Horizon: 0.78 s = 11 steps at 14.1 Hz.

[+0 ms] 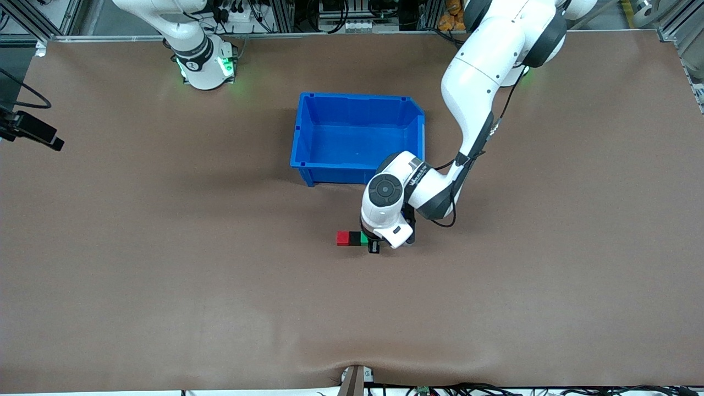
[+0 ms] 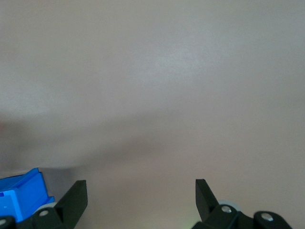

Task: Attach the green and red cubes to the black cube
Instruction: 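Lower the green cube against the black cube and open the left gripper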

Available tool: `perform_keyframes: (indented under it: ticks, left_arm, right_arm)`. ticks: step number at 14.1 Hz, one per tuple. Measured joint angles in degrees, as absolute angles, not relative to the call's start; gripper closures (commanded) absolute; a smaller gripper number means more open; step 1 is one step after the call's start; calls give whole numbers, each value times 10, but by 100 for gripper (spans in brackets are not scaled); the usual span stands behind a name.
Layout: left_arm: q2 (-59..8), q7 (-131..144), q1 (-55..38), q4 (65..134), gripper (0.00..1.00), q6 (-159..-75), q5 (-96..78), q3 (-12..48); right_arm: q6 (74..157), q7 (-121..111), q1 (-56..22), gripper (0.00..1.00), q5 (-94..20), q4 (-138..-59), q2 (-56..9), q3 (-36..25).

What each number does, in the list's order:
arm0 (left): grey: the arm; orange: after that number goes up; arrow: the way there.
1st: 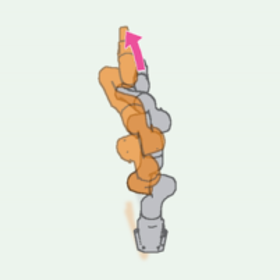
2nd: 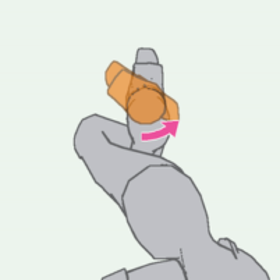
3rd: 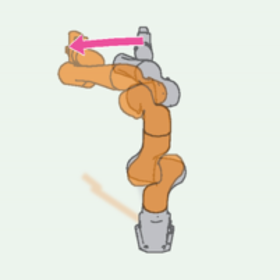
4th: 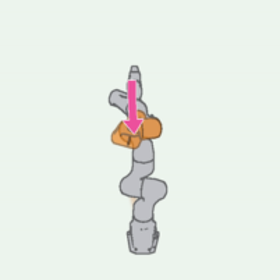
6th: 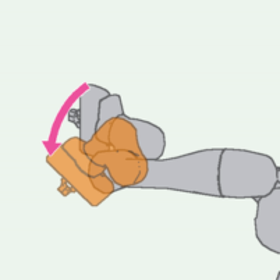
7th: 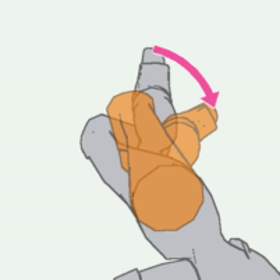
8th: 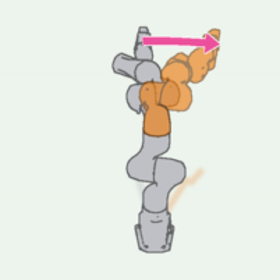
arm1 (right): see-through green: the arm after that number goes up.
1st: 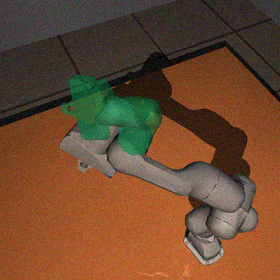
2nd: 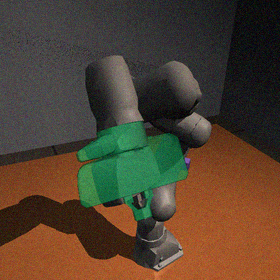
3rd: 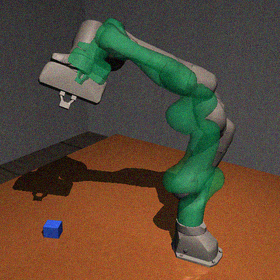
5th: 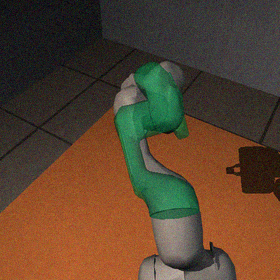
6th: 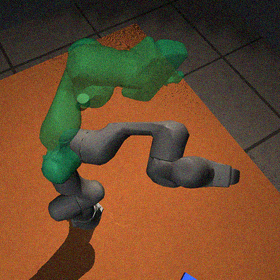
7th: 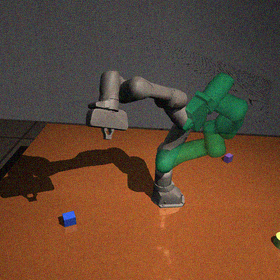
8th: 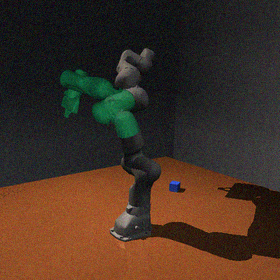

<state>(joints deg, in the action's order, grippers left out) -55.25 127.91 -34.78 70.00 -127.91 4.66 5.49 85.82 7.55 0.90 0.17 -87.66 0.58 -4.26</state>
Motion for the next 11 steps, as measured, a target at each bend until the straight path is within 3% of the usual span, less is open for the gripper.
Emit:
perform_keyframes:
  ticks: [1,2,4,5,11]
  left_arm:
    - [-552,1279,-348,700,96,-1278,47,55]
    - [-552,1279,-347,699,72,-1276,47,55]
    - [-552,1279,-347,699,9,-1275,46,55]
    - [-553,1279,-347,699,0,-1275,46,55]
    - [-539,1278,-340,692,0,-1251,46,55]
  right_arm:
    - [858,75,9,0,2,-877,6,-43]
    - [858,75,9,0,2,-877,6,-43]
    - [858,75,9,0,2,-877,6,-43]
    - [858,75,9,0,2,-877,6,-43]
    - [854,75,9,0,2,-877,5,-42]
